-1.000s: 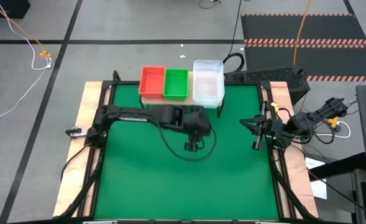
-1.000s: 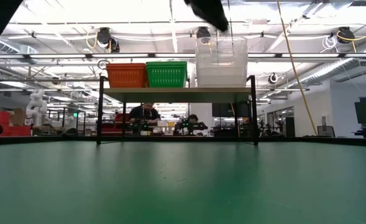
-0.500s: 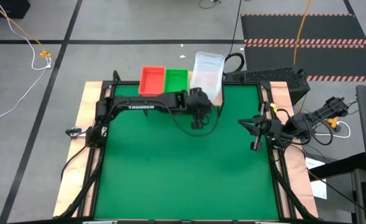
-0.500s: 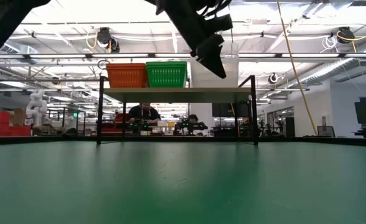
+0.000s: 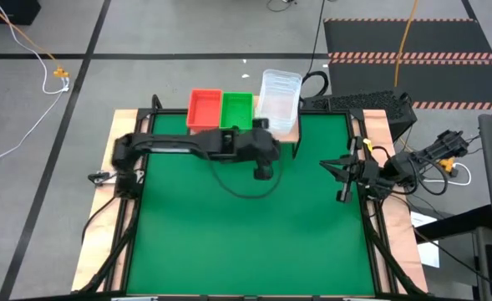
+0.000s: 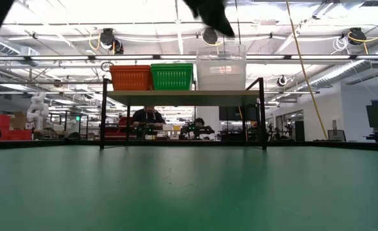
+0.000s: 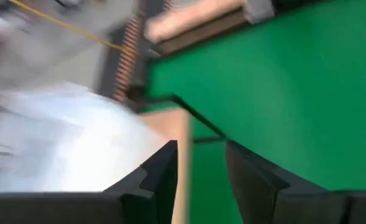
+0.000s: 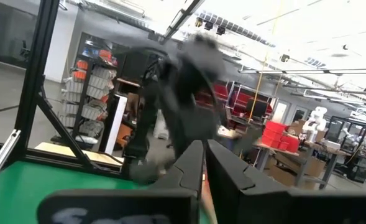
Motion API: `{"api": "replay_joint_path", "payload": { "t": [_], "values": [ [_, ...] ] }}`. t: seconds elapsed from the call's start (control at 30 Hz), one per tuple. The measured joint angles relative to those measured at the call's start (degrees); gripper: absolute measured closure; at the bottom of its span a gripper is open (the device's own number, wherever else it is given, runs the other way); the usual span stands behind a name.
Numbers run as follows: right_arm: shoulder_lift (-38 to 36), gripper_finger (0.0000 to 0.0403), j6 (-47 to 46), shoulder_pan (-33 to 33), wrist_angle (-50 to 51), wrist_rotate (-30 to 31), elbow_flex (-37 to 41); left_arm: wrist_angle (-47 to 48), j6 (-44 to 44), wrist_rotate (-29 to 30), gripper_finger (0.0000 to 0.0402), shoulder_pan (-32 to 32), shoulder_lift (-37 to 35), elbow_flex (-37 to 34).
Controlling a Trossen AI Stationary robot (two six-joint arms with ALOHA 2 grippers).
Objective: Stack baskets on shelf by color
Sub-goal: Stack the transparent bin on the transparent bin on the shelf
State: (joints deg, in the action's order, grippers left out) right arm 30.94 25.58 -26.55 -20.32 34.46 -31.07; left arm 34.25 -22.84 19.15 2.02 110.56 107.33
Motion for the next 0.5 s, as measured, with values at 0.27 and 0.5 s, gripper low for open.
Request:
{"api": "replay_joint_path", "payload": {
  "t": [0.27, 0.5],
  "values": [
    [0.17, 0.039, -0.22, 0.0, -0.29, 0.0, 0.0, 1.79, -4.71, 6.42, 0.0266, 2.38, -11.01, 0.09],
    [0.75, 0.039, -0.41, 0.0, -1.35, 0.09, 0.0, 5.72, -6.96, 4.17, 0.0266, 11.18, -10.66, 0.02]
  ]
}}
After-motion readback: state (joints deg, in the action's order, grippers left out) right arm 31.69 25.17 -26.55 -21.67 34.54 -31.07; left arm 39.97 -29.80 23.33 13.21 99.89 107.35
